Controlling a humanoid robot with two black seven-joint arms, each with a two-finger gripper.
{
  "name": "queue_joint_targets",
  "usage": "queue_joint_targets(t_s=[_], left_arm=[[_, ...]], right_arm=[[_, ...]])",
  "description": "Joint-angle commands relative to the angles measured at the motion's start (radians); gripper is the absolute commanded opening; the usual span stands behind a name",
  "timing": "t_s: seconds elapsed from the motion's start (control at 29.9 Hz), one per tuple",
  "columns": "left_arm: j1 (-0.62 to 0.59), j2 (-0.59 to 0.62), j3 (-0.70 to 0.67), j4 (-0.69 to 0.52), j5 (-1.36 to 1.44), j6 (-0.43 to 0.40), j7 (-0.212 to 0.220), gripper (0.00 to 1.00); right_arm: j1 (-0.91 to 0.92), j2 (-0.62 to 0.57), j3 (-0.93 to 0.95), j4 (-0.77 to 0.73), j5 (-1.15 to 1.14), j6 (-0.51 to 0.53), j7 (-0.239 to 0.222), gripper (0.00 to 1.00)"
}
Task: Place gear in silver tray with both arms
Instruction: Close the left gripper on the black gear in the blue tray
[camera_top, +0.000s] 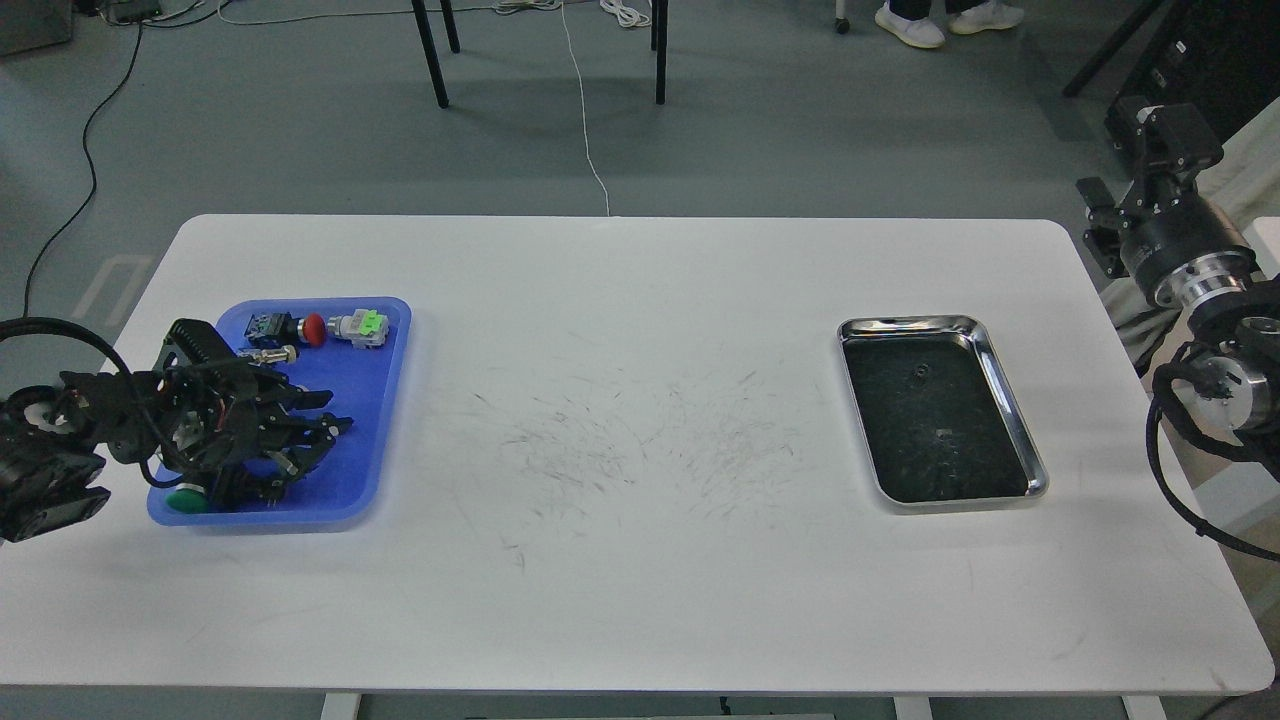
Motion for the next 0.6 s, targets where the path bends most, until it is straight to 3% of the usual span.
queue_joint_targets(t_s=[0.0, 0.57], left_arm=[[0.007, -0.001, 0.001, 0.007, -0.003, 0.0, 0.0, 0.35], [0.053, 0.008, -0.022, 0.014, -0.016, 0.0, 0.0, 0.33]], right_arm=[[0.0, -0.008, 0.0, 0.0, 0.0, 0.0, 0.0, 0.95], [0.0, -0.008, -0.001, 0.007, -0.002, 0.001, 0.0, 0.95]])
